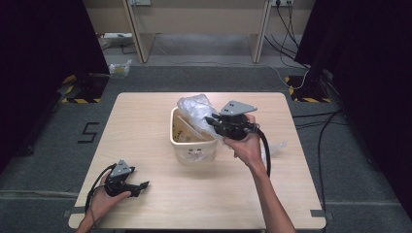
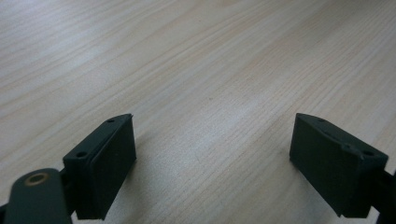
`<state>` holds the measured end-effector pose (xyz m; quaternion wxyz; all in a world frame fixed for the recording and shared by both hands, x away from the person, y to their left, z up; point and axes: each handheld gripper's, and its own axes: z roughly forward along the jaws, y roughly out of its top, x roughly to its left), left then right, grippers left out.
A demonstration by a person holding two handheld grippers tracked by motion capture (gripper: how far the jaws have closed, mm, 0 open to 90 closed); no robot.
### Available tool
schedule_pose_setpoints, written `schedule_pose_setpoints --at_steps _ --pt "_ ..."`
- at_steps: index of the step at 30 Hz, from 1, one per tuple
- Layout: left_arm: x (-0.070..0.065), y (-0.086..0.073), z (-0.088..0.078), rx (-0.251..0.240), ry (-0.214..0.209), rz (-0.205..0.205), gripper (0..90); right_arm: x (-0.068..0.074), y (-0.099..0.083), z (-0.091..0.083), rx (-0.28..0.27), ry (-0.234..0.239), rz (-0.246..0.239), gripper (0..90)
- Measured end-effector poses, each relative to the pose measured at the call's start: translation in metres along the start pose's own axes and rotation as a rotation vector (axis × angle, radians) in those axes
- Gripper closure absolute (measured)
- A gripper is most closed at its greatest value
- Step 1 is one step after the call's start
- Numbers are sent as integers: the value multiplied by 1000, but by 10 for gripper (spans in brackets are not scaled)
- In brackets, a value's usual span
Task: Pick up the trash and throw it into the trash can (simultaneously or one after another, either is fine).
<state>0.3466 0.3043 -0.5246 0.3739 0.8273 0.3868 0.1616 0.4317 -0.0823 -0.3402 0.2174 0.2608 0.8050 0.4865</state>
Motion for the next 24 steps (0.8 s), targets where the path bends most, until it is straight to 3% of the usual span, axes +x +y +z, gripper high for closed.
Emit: schedule_pose_setpoints --at_steps 8,9,10,11,15,24 --pt "0 0 0 2 -1 1 134 1 4 36 129 32 -12 812" --pt "0 0 0 3 -2 1 134 4 4 45 177 44 -15 813" --pt "0 0 0 3 -2 1 134 4 4 45 177 44 -15 813" --pt "0 0 0 2 -2 1 134 5 4 54 223 56 -23 814" --pt "0 0 0 3 -2 0 134 5 5 69 302 69 -44 817" --pt "0 0 0 3 -2 -1 134 1 8 92 424 85 -51 818"
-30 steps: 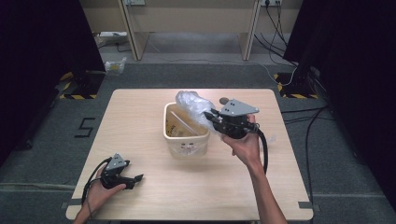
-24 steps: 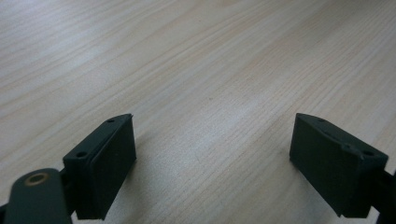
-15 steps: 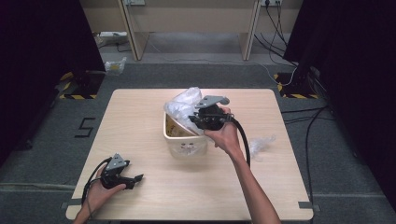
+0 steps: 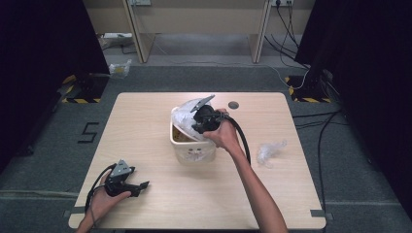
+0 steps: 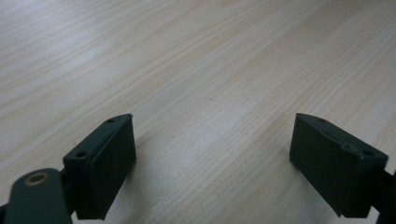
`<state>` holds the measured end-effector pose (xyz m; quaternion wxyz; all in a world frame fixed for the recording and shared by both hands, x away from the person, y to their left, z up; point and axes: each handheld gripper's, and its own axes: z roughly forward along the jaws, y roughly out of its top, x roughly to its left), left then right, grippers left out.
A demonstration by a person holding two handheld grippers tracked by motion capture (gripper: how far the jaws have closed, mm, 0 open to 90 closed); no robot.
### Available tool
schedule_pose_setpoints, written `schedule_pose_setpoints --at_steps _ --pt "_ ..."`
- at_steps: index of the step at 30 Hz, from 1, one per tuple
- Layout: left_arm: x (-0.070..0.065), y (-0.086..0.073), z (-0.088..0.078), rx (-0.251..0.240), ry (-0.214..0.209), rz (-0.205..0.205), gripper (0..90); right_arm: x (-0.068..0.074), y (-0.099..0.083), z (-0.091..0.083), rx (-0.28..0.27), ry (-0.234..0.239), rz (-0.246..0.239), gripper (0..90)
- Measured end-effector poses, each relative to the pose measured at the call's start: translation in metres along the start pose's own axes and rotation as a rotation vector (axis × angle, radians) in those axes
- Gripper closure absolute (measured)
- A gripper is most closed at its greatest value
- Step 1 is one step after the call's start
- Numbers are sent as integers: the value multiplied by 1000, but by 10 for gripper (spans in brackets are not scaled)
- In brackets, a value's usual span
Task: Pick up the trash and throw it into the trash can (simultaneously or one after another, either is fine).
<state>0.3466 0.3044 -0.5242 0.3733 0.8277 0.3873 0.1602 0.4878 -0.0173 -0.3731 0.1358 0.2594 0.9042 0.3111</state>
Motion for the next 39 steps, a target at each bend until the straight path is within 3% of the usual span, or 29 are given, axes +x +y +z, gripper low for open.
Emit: schedule_pose_setpoints --at_steps 5,15,23,26,29,33,39 --pt "0 0 0 0 1 1 134 -3 0 8 16 5 1 818" --pt "0 0 0 -1 1 2 134 1 -1 35 145 -12 -42 815" --pt "0 0 0 0 1 2 134 2 0 44 196 -30 -55 799" --pt "0 0 0 -1 0 2 136 3 0 44 188 -34 -59 763" --pt "0 0 0 -4 1 1 136 3 -2 38 119 -10 -14 611" --pt "0 0 0 -3 1 1 137 5 -2 28 57 -27 6 547" --pt "0 0 0 -2 1 2 137 7 1 15 12 -38 32 488"
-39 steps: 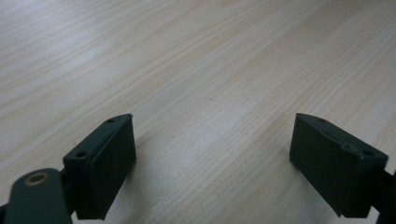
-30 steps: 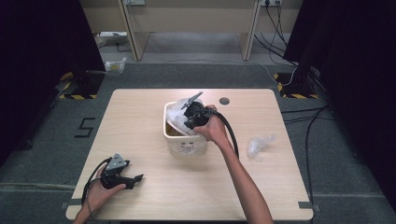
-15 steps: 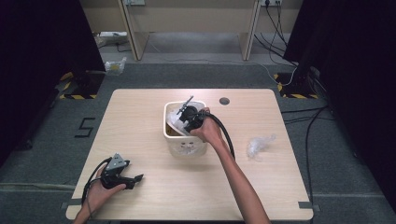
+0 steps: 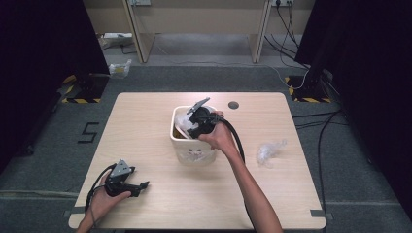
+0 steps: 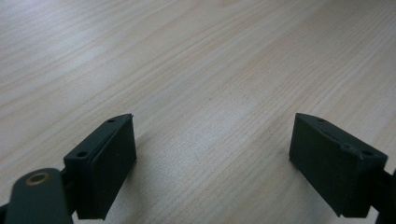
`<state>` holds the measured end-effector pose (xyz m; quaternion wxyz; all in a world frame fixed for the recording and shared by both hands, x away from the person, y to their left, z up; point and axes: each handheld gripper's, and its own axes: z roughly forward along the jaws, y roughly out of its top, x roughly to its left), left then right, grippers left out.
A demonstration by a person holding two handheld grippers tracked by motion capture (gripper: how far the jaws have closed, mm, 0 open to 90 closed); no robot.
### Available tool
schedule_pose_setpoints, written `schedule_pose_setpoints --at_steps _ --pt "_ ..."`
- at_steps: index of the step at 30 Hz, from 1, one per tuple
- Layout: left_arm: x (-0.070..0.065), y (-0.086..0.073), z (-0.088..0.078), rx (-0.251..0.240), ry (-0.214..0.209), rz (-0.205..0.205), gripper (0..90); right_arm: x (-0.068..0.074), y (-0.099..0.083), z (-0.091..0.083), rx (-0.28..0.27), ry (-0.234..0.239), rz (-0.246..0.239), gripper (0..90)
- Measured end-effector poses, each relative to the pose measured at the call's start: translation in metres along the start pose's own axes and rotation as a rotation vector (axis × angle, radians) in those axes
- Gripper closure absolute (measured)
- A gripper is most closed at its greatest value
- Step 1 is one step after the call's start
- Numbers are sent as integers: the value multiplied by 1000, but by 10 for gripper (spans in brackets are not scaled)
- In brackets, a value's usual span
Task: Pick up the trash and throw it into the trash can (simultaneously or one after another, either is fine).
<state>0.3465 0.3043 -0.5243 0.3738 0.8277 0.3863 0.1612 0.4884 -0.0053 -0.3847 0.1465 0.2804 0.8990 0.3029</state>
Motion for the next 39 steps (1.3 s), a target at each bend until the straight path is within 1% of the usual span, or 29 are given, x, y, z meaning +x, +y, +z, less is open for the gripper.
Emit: schedule_pose_setpoints --at_steps 1,2,4,6,9,10,11,12,16,21,25,28,31,33,34,35,36,39 --pt "0 0 0 0 0 0 136 0 0 -2 -4 -6 -7 469" --pt "0 0 0 0 0 0 136 0 0 -2 -4 -6 -7 469" --pt "0 0 0 -1 0 0 137 1 -1 1 1 -5 -12 434" --pt "0 0 0 -2 1 -1 137 2 -1 4 4 -1 -7 408" --pt "0 0 0 -2 1 -1 136 1 -1 2 -1 5 5 398" --pt "0 0 0 -1 1 -1 137 0 -1 1 -8 13 25 371" --pt "0 0 0 -1 1 -1 136 0 -1 1 -8 13 25 371" --pt "0 0 0 -1 0 0 136 -1 -1 -1 -16 26 52 347" --pt "0 0 0 -2 1 -1 136 -2 0 -3 -33 30 66 322" --pt "0 0 0 -2 1 -1 137 -6 1 -12 -94 39 102 300" --pt "0 0 0 -1 0 -1 137 -8 2 -24 -136 19 110 287" --pt "0 0 0 -2 1 -1 136 -10 2 -34 -180 16 123 287" --pt "0 0 0 -1 0 0 137 -11 0 -43 -204 11 126 286" --pt "0 0 0 -2 1 -1 137 -13 -2 -51 -240 19 140 282" --pt "0 0 0 -2 1 -1 137 -15 -4 -58 -274 35 155 267" --pt "0 0 0 -1 1 -1 137 -15 -4 -58 -274 35 155 267" --pt "0 0 0 -1 0 0 137 -16 -5 -63 -291 31 155 267" --pt "0 0 0 -1 0 0 136 -15 -5 -63 -290 42 154 264"
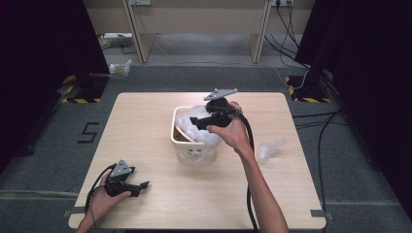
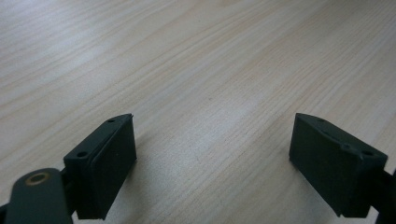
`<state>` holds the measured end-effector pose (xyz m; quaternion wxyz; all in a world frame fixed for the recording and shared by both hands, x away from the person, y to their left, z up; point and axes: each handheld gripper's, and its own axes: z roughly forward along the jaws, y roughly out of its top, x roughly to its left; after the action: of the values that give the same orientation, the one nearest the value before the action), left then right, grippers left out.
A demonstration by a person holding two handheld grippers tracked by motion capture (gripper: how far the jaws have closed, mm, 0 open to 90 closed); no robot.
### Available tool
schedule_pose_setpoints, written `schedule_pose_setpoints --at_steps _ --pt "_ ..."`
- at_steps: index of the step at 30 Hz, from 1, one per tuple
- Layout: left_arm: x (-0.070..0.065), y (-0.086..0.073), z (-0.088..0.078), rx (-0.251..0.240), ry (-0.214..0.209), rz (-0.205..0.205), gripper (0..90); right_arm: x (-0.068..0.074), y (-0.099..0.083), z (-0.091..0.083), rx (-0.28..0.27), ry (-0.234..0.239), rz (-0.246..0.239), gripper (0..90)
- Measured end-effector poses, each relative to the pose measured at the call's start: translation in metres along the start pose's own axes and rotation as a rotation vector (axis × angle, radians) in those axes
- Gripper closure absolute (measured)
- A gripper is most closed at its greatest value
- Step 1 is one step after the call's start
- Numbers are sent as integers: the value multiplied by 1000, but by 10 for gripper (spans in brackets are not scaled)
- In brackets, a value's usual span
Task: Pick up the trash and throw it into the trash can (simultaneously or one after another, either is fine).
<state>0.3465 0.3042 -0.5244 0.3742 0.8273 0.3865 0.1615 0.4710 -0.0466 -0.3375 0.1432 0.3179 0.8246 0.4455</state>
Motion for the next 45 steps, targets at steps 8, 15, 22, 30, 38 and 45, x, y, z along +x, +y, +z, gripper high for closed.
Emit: schedule_pose_setpoints --at_steps 8,15,22,30,38,45 --pt "0 0 0 0 0 0 137 -2 1 -17 -42 -27 -6 263" --pt "0 0 0 0 0 0 136 -17 -11 -45 -53 -108 -5 263" --pt "0 0 0 0 0 0 136 -34 -36 -66 -57 -159 35 263" --pt "0 0 0 2 1 2 136 -44 -54 -82 -76 -201 61 254" --pt "0 0 0 2 0 0 137 -52 -78 -93 -69 -277 67 242" --pt "0 0 0 2 0 0 136 -57 -98 -97 -67 -311 84 237"
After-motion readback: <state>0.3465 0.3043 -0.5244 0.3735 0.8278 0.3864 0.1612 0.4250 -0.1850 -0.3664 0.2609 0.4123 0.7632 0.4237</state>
